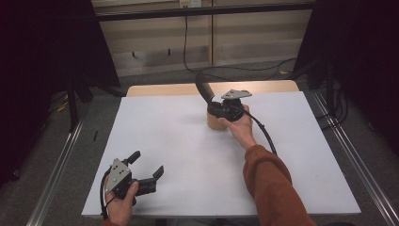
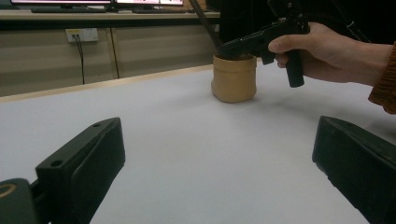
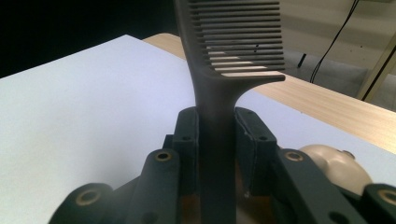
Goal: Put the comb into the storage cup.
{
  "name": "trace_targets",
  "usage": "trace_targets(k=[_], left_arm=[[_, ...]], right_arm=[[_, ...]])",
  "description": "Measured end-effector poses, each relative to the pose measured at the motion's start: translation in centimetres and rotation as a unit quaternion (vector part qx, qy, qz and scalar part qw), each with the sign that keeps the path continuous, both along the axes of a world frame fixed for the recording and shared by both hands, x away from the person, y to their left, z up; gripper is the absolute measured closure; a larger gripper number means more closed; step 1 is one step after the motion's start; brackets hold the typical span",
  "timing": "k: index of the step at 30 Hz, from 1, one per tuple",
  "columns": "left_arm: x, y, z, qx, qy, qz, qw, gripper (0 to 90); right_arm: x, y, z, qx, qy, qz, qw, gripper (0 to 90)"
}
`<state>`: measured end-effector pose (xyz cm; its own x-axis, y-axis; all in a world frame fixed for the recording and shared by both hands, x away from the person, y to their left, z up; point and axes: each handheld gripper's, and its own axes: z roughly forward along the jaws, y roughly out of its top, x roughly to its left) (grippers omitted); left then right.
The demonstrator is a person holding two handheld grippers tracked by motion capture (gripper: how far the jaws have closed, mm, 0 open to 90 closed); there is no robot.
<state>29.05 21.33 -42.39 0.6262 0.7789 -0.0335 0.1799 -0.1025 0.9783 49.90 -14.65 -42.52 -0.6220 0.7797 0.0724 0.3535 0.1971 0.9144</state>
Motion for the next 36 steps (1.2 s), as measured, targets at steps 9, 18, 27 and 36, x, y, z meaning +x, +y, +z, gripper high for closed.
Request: trace_targets(k=[9,18,27,36], left_arm=[[0.0,0.0,0.0,-0.001,0.000,0.001,1.0000,2.6],[0.0,0.0,0.0,0.000,-0.001,0.000,1.0000,2.6],[0.0,0.0,0.0,0.001,-0.001,0.004,1.0000,2.4],[-0.1,-0.1,0.0,0.000,-0.002,0.008,1.0000,2.4]], right_arm=[[-0.2,0.0,0.1,-0.003,0.004,-0.001,1.0000,67.0],[-0.6,0.2,0.5,0.003,-0.001,-0.002,1.0000,61.9],[-1.3,0.2,1.6,0.013,-0.017,0.003,0.9998,57.3],[-2.0,-0.3,2.5,0.032,-0.020,-0.002,0.9993,42.5]])
